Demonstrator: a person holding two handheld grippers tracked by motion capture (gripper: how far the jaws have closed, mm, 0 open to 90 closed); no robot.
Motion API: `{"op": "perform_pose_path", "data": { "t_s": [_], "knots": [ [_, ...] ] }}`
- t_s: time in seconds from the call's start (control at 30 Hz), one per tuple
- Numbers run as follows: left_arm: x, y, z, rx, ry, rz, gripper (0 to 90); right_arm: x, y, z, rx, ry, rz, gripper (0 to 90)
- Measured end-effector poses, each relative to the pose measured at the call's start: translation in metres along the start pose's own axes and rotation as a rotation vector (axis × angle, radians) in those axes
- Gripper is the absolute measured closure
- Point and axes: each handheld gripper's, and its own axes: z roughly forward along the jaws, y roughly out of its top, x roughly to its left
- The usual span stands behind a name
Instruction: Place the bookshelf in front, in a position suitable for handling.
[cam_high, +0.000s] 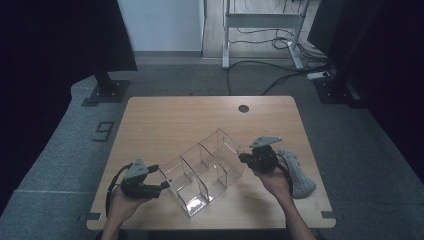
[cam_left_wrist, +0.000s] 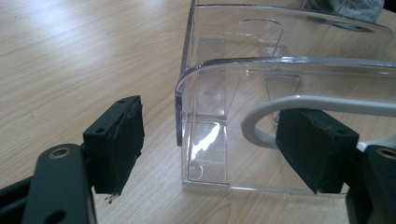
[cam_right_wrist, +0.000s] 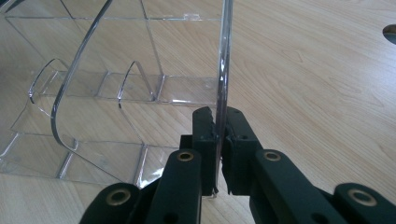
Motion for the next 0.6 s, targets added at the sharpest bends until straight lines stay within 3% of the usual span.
{"op": "perform_pose_path", "data": {
  "t_s": [0.3,0.6],
  "knots": [
    [0.0003,-0.0002,-0.0006,-0.007,-0.029,0.018,31.0,-0.0002,0.0002,0.0004,-0.002,0.008,0.003,83.2],
    [-0.0018,-0.0027,0.0061,-0.03,-0.013,0.026,33.1,-0.0007,-0.0001,0.0004,-0.001,0.013,0.004,82.9]
  ]
}}
